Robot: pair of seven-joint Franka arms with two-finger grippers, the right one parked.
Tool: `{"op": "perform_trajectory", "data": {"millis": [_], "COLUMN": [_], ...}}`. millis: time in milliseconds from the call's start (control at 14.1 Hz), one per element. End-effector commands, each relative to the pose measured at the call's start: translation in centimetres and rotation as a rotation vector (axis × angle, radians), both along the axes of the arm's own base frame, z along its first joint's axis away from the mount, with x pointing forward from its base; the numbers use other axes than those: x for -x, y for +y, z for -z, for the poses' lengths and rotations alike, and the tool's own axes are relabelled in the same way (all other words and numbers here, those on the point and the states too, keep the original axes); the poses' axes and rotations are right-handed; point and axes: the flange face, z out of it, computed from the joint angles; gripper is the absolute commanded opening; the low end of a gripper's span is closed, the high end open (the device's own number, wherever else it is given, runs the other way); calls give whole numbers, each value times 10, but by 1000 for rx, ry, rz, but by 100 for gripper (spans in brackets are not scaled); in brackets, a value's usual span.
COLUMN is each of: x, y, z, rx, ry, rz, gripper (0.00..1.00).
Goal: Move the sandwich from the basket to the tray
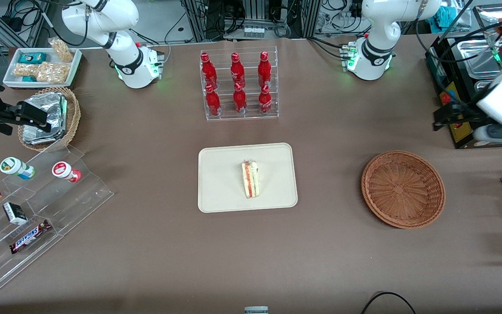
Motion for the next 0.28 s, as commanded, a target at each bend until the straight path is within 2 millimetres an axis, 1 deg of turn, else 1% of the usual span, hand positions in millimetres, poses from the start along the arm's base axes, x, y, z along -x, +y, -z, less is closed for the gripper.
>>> {"op": "perform_trajectory", "data": {"millis": [0,212], "x": [2,2], "y": [11,14], "z": [-17,-17], "rx": [-4,-7], "ry": [-17,-16], "rz": [-8,-29], "gripper": [100,100]}}
